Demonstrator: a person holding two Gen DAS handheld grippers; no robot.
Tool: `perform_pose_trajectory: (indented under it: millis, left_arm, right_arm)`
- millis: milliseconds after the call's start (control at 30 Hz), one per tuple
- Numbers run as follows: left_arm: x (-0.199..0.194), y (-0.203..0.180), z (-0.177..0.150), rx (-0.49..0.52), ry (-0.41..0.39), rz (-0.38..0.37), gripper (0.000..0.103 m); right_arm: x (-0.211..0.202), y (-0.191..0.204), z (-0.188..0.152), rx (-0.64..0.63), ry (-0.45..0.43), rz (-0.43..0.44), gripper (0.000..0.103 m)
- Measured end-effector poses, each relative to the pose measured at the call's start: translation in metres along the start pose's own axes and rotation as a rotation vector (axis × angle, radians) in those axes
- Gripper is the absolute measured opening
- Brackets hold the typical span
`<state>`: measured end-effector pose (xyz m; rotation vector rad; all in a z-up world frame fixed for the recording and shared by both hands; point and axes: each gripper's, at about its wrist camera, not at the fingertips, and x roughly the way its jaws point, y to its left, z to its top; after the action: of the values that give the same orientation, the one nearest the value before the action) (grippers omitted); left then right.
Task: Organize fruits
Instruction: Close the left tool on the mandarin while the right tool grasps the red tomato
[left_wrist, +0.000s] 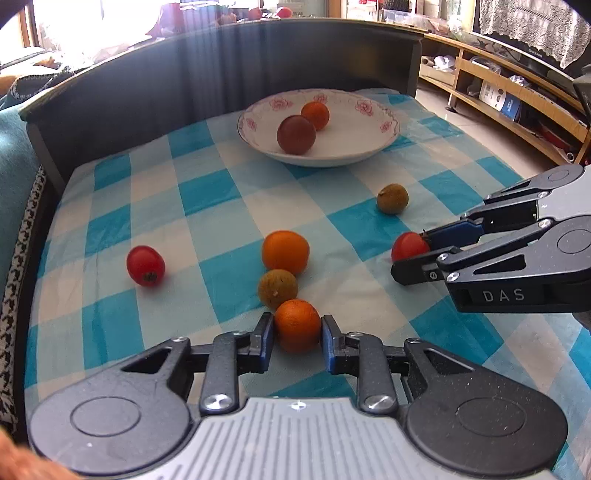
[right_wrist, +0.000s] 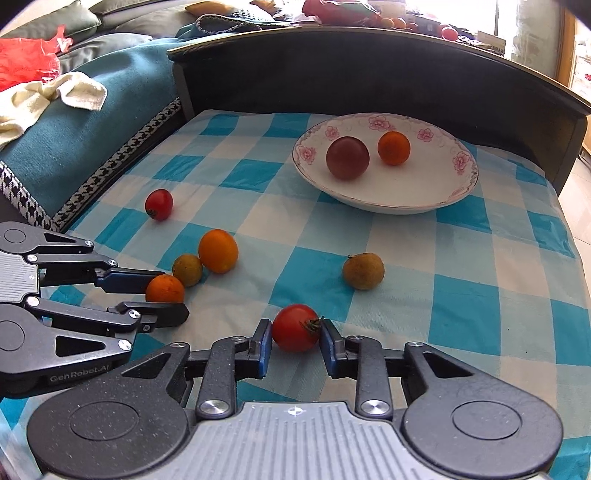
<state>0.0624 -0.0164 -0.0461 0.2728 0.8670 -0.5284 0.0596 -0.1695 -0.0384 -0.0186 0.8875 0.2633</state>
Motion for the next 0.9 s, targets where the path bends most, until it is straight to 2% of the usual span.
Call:
perform_pose_trajectory:
  millis: [400,633,900]
  left_arm:
    - [-0.002,-0.005,-0.002,0.037,-0.001,0.014,0.035]
    - [-0.004,-0.017,0.000,0.076,0.004,-0.016,0.035]
    - [-0.002,-0.018,0.009,0.046,-0.007,-0.028,0.035]
  right_arm:
    - [0.000,0.003,-0.002,-0.025,0.005,-0.005,0.027]
    - [-0.002,0.006,-0.002,-0.045,0.025,-0.014,0.023]
    - [-0.006,0.000,-0.002,-0.015,0.021,-0.012,0.023]
